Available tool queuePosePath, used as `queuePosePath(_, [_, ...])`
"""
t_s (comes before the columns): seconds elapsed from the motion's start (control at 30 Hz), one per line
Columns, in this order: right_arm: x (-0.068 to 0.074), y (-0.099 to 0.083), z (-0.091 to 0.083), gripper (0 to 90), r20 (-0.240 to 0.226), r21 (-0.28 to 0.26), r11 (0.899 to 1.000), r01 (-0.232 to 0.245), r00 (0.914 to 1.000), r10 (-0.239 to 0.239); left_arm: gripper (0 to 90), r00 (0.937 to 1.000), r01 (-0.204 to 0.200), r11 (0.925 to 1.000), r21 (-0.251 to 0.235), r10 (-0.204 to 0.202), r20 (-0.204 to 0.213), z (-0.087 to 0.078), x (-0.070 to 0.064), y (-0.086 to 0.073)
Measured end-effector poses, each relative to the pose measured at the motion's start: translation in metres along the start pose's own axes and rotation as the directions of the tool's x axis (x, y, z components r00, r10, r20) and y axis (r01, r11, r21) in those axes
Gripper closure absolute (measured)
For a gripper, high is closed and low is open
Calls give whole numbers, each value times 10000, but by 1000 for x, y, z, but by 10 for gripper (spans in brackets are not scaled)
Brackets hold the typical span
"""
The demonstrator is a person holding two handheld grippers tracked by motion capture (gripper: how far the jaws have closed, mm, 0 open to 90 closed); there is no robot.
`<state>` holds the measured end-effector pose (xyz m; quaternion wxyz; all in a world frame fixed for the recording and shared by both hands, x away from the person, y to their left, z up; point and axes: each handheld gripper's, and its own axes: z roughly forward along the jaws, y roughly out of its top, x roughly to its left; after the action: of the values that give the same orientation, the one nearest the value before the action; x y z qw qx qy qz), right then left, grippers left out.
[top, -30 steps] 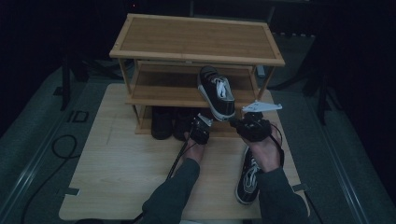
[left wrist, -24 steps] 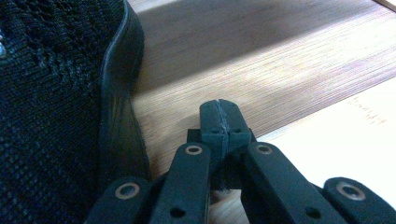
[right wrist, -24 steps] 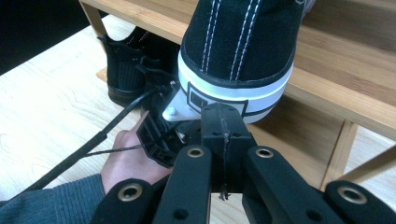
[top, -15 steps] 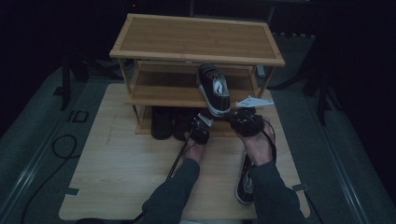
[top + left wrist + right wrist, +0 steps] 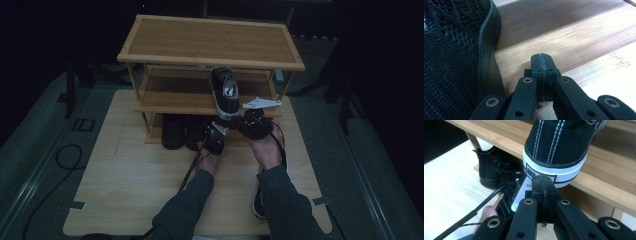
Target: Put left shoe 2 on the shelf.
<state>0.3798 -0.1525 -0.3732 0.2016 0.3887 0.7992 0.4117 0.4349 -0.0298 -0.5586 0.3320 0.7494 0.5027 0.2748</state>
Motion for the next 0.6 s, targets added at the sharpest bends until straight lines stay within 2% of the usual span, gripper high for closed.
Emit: queuePosePath(0.6, [12,9,15,900,-3,-83,9996,281,9996,-281,900,9999,83,10000,4,-83,70,0,1,0])
